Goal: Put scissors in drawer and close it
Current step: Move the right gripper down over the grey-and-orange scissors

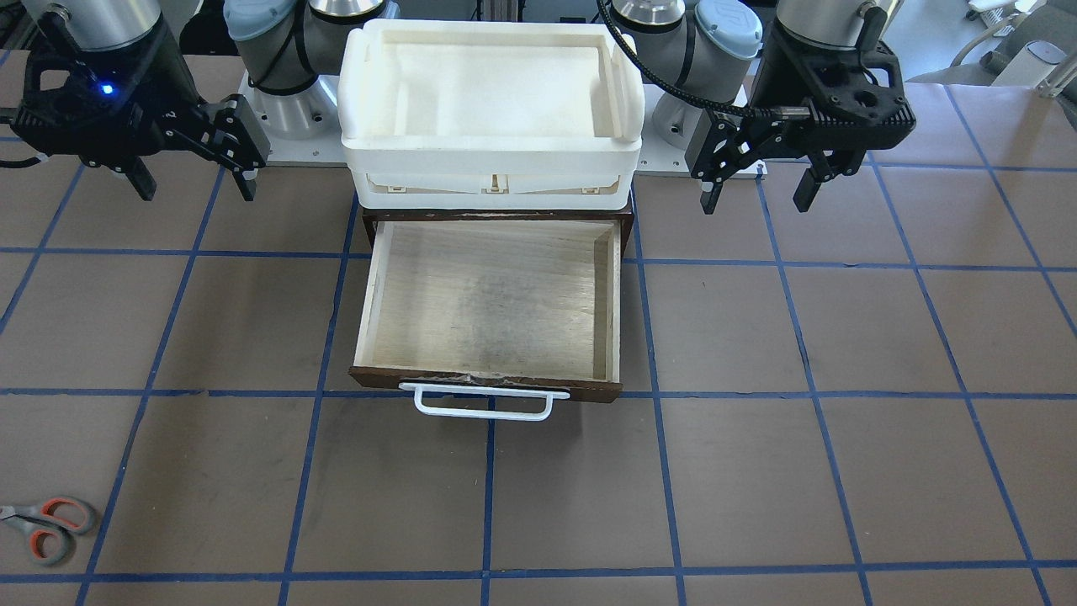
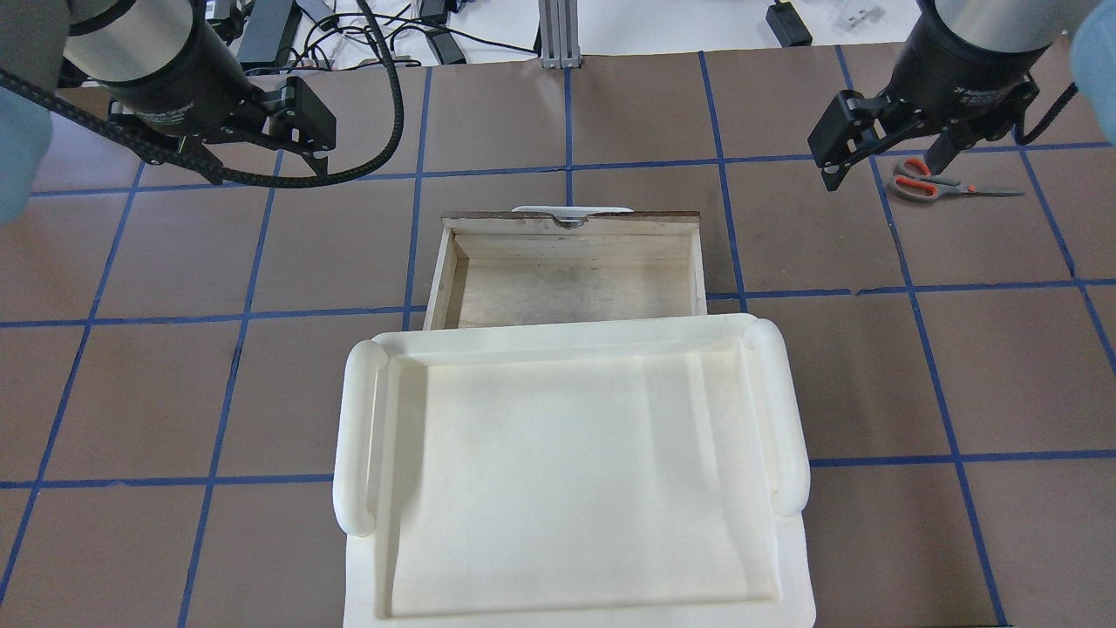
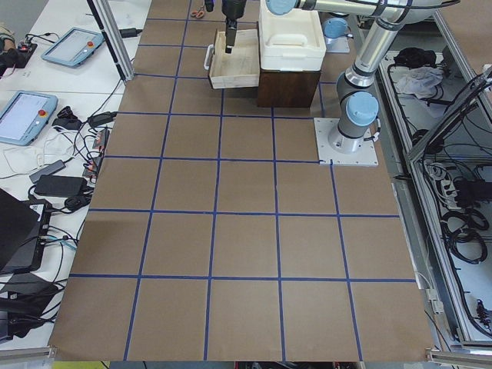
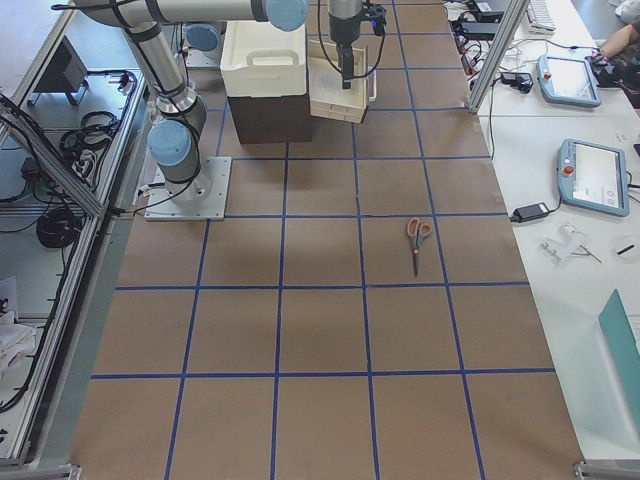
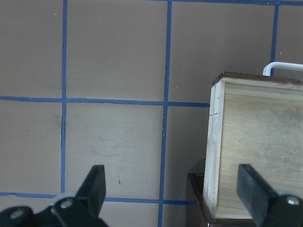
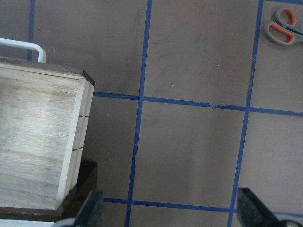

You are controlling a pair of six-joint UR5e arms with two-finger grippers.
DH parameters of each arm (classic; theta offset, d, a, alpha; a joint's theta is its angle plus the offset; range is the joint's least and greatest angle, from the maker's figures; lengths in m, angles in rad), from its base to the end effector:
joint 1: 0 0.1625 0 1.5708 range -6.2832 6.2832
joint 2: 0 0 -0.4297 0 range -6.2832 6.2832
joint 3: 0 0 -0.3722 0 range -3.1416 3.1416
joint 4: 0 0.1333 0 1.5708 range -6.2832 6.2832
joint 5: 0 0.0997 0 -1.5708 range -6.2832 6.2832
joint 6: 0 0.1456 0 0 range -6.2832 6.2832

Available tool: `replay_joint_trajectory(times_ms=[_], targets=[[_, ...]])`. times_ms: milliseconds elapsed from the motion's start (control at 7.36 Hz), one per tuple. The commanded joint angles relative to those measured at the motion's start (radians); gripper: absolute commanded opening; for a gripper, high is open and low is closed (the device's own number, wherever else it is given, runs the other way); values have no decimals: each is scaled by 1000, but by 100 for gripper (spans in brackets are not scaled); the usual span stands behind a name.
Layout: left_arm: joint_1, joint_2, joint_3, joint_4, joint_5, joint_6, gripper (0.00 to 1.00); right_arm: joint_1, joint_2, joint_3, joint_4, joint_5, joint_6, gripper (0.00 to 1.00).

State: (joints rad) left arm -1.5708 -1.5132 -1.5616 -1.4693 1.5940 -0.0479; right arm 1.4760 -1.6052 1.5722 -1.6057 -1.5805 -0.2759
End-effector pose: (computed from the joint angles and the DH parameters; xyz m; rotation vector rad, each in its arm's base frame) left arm -0.1299 -0.4693 0.4895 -0.0776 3.1104 -0.2632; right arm 0.0871 -0.4770 0.4657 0.2814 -3.1052 0.1013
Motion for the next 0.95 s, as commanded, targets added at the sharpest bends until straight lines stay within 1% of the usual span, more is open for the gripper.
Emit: replay_joint_trajectory(times_ms=[0, 136, 272, 407, 679, 815], targets=[[0, -2, 0, 1, 0, -1, 100, -60, 51, 0, -66, 11, -257, 100], [0, -1, 0, 0, 0, 0, 100, -60, 65, 0, -66, 11, -276, 100], [0, -2, 0, 0, 0, -1, 100, -65, 77, 0, -106, 4, -282, 100], [0, -7, 0, 1, 0, -1, 100, -80, 115, 0, -127, -4, -371, 100], [0, -7, 0, 1, 0, -1, 100, -149, 190, 0, -209, -1, -797, 100], [1, -4, 0, 1, 0, -1, 100, -201, 218, 0, -241, 11, -976, 100]])
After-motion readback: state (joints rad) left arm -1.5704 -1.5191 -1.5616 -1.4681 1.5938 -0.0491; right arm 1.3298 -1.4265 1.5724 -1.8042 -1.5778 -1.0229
